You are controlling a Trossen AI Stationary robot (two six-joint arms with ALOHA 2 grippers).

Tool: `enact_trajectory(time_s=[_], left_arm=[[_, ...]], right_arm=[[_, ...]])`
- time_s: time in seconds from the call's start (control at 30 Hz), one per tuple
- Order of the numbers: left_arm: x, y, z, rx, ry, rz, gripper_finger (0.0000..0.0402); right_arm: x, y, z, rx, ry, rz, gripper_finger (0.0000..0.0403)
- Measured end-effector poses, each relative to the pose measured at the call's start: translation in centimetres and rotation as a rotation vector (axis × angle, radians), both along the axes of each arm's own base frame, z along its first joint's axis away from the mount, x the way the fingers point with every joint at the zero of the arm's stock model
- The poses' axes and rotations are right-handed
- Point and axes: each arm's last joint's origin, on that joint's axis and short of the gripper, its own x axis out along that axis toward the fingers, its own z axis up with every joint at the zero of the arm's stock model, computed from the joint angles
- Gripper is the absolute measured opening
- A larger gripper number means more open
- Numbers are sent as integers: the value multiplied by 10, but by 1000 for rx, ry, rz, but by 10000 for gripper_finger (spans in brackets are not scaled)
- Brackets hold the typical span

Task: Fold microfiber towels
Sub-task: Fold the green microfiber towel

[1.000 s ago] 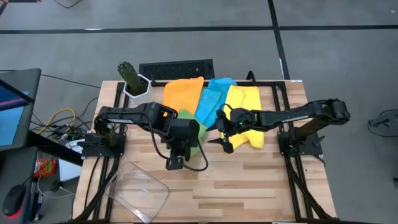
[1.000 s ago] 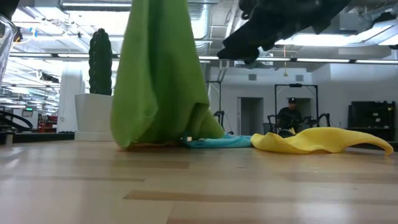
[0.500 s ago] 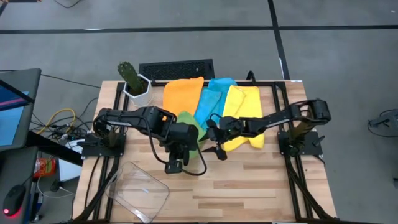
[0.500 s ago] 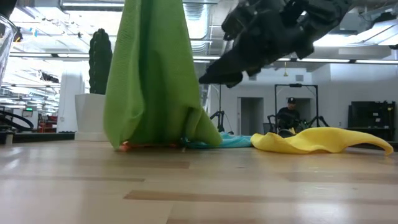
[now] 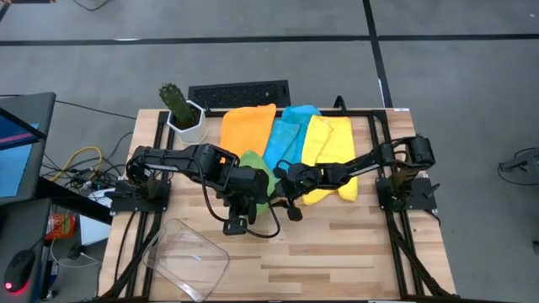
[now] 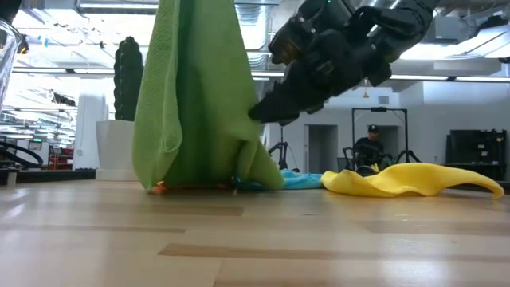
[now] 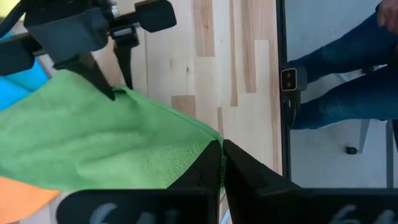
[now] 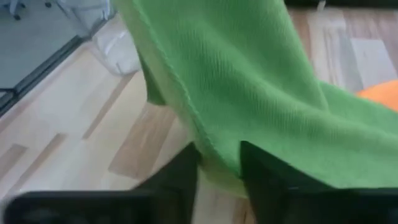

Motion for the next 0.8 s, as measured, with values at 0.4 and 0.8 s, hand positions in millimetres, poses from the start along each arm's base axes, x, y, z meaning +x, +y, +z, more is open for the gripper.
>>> enact_trajectory(time_s=[0.4,0.8], left_arm=[[-5,11,8,-57,-2,91,0],[-24,28,30,27,-100,179,0]], right_arm=[[-33,-15,62,-66,-36,-100,38],[-96,-38,105,-123,112,-208,38]])
